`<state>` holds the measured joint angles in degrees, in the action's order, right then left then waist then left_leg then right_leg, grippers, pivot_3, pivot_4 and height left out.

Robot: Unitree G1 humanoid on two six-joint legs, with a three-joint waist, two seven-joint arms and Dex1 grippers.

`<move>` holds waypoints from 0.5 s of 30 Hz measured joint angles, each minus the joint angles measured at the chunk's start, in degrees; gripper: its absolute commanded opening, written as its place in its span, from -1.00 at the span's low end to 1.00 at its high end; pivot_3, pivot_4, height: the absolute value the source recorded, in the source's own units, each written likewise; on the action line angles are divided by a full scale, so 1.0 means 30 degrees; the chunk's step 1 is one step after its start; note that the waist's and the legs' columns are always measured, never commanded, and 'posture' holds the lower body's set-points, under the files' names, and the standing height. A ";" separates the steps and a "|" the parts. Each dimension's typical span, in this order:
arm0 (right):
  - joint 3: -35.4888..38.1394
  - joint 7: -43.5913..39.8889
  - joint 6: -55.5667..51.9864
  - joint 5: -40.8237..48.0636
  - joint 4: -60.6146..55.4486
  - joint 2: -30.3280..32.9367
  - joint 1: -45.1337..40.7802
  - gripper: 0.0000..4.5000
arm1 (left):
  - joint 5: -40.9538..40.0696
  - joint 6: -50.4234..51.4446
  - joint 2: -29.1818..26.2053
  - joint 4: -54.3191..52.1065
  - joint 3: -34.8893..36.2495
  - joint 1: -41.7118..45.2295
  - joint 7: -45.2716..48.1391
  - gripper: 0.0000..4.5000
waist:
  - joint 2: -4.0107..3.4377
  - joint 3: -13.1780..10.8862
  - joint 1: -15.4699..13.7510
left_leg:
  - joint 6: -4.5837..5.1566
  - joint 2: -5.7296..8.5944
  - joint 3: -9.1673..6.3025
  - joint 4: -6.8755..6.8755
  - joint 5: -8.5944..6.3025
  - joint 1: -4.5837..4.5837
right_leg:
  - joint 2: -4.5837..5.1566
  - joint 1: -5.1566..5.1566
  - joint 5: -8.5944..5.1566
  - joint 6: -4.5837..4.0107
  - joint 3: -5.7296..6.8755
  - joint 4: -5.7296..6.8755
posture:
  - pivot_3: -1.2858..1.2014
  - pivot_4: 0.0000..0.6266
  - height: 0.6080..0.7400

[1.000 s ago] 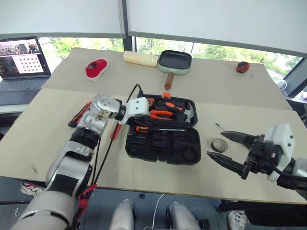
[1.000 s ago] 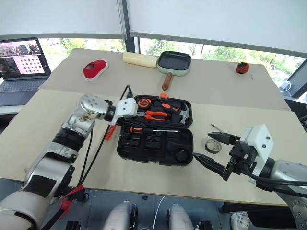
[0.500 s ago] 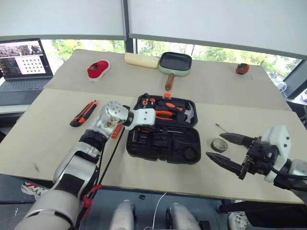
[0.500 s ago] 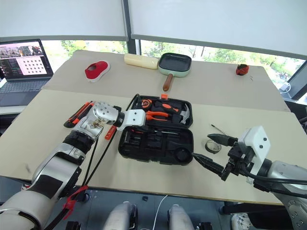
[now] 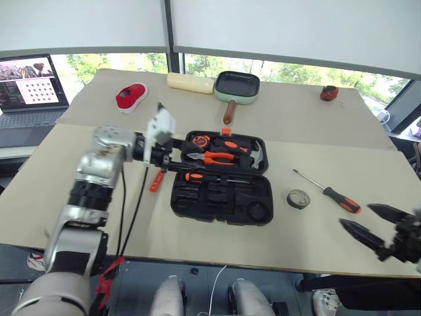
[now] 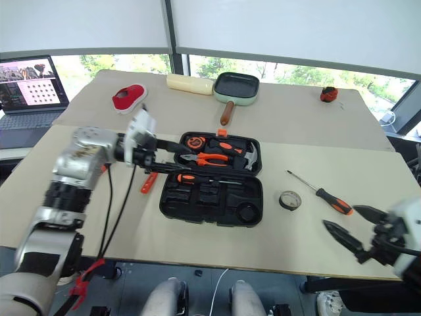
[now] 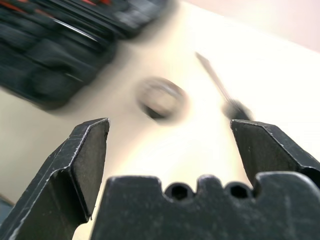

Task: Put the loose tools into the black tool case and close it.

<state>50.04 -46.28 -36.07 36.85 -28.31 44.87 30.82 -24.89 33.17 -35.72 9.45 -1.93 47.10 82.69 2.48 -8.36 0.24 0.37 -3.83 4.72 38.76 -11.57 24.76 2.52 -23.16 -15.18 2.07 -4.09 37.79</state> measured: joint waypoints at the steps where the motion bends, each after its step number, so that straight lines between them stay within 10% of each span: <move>1: 0.0201 -0.0189 0.0223 -0.0229 0.0652 0.0115 0.0008 1.00 | -0.0819 0.1097 -0.0350 -0.0904 0.0225 -0.0228 0.0115 0.95 | -0.0003 -0.0001 0.0036 | 0.0000 0.0000 0.0001 -0.0001 -0.0001 -0.0020 | 0.0007 0.0014 -0.0008 0.0009 -0.0002 -0.0002 | 0.03 -0.52 1.00; 15: -0.8791 -0.2428 0.3815 -0.5065 1.2281 0.3249 -0.9749 1.00 | -0.3007 0.2575 -0.2107 -0.6995 -0.1040 -0.3105 0.0387 0.95 | -0.0121 -0.0026 0.0190 | -0.0001 0.0016 0.0019 -0.0054 0.0000 -0.0077 | -0.0009 0.0022 -0.0042 -0.0045 -0.0031 -0.0021 | 0.03 -0.52 1.00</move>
<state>23.67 -53.57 -24.63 21.65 8.54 54.62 1.57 -33.91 40.90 -42.04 -11.53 -5.05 37.78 83.86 2.12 -8.44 0.81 0.37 -3.78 4.77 38.60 -11.57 24.53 2.49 -23.09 -15.30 1.94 -4.19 37.73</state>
